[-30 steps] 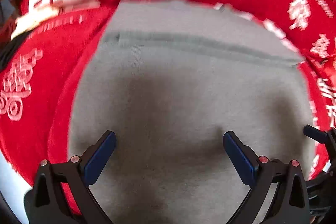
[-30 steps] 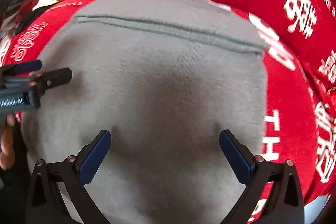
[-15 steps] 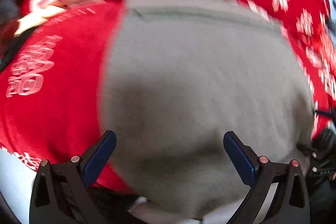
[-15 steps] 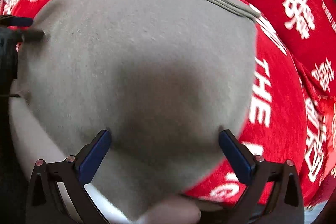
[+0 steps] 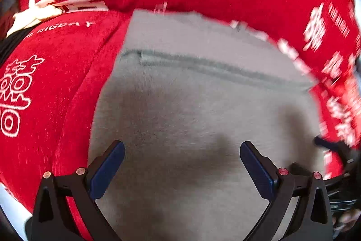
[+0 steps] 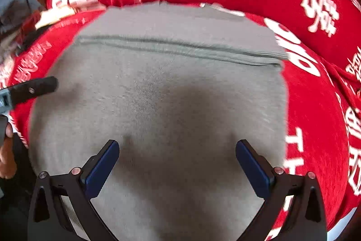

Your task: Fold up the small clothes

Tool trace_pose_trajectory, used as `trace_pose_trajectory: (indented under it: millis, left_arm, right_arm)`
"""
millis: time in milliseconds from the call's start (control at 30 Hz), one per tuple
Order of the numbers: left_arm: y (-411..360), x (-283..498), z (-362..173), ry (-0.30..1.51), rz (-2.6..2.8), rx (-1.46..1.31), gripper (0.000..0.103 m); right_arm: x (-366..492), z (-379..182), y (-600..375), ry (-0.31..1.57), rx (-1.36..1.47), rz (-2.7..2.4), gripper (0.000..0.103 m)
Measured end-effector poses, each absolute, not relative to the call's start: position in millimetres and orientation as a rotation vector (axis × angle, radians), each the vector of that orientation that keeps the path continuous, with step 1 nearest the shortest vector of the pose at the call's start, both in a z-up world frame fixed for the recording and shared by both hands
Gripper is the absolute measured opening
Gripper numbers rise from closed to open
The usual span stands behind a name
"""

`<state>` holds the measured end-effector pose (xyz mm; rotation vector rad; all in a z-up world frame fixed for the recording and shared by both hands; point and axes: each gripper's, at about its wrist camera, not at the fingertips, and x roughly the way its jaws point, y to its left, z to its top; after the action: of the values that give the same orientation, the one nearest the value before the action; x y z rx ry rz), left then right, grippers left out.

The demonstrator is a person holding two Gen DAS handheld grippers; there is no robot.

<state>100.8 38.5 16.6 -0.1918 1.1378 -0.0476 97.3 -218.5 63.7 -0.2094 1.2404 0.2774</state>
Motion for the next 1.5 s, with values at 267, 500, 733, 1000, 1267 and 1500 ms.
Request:
trace_pose_trajectory:
  millis: [267, 500, 733, 1000, 1267, 1500]
  left_arm:
    - [71, 59, 20, 1.141, -0.016, -0.079, 0.103]
    - [101, 5, 12, 1.223, -0.066, -0.272, 0.102]
    - [94, -2, -10, 1.331, -0.131, -0.312, 0.102]
    - [76, -6, -11, 1.363, -0.158, -0.336, 0.102]
    - [45, -10, -16, 1.390, -0.122, -0.219, 0.101]
    - [50, -20, -7, 1.337, -0.064, -0.253, 0.063]
  right_arm:
    - [73, 76, -285, 1.247, -0.171, 0.219, 0.103]
    - [15, 80, -345, 1.336, -0.035, 0.326, 0.103]
    - [-14, 62, -345, 1.401, 0.099, 0.410, 0.102]
    - [-21, 53, -324, 1.440, 0.193, 0.510, 0.102]
    - [-18, 47, -324, 1.457, 0.283, 0.529, 0.101]
    - [-21, 45, -327, 1.484, 0.284, 0.499, 0.070]
